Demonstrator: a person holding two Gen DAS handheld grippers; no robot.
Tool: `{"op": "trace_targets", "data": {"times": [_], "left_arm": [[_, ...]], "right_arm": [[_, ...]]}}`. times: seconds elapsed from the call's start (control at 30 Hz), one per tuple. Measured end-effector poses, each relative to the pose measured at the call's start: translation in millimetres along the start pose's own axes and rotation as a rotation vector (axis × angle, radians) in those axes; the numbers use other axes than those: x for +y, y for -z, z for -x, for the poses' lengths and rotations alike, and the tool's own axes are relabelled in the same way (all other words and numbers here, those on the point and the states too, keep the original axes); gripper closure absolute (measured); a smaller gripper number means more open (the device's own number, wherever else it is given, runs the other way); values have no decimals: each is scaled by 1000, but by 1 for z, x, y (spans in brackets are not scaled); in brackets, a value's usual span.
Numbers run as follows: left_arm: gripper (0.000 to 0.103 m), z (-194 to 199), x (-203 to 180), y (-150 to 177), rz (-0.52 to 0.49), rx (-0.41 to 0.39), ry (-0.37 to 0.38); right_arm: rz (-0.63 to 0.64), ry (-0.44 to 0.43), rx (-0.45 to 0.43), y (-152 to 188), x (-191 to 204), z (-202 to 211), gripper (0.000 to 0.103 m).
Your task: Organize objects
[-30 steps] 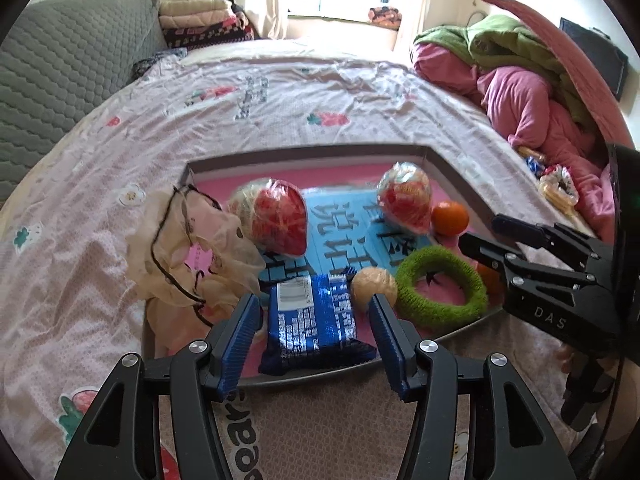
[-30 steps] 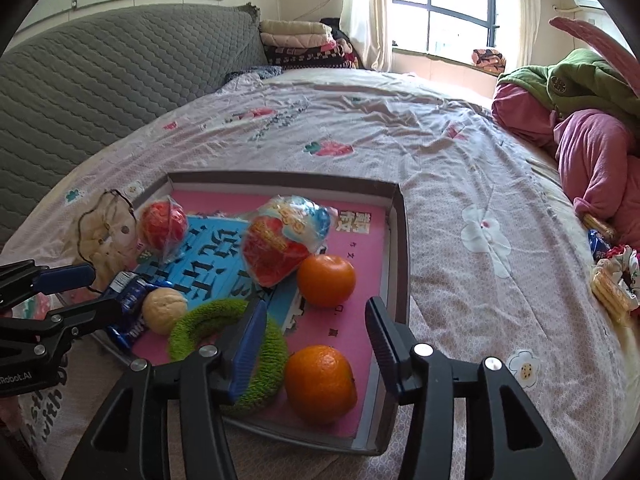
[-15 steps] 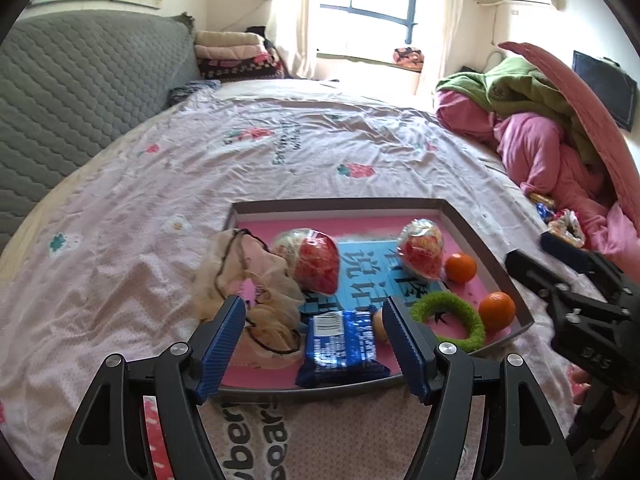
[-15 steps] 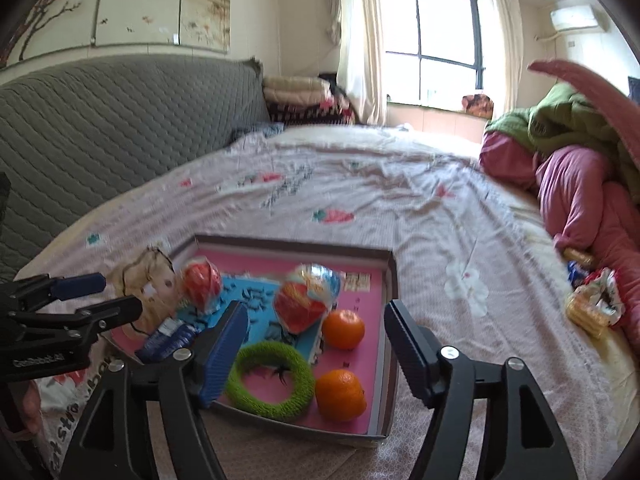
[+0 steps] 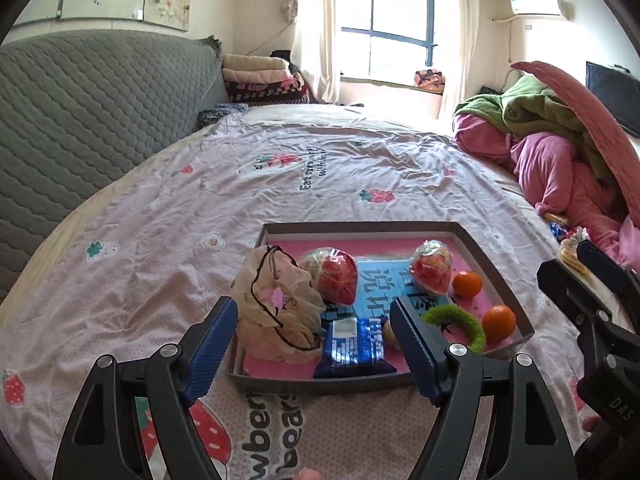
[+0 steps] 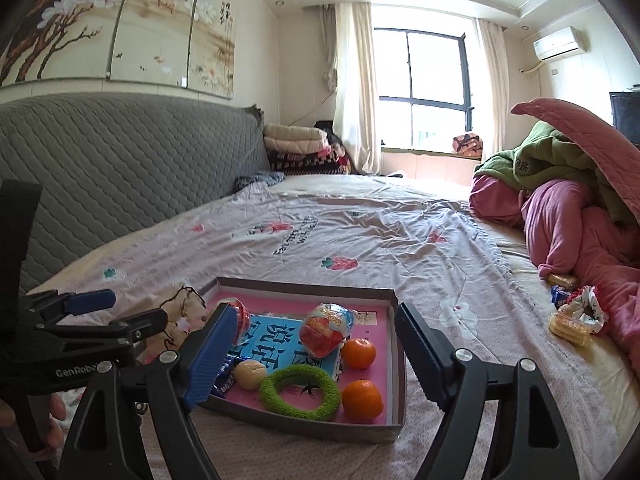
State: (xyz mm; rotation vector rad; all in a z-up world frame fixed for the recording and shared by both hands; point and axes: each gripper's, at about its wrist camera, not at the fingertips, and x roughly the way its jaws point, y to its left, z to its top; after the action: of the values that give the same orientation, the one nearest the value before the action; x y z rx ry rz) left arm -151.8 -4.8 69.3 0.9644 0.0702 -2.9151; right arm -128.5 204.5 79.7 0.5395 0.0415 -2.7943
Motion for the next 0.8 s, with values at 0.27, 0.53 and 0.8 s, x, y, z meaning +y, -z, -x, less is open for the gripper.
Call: {"op": "trace_targets", "data": {"times": [0.27,0.53,0.8], "left_arm": [[24,13,-1,15,24,0,-2],[23,18,-3,33,38,33,16],[23,21,-2,48,38,52,48]], "right_arm": [[-12,14,12,13,1,11,22],[48,67,19,30,12,15,22],[23,62,41,48,13,21,22]]}}
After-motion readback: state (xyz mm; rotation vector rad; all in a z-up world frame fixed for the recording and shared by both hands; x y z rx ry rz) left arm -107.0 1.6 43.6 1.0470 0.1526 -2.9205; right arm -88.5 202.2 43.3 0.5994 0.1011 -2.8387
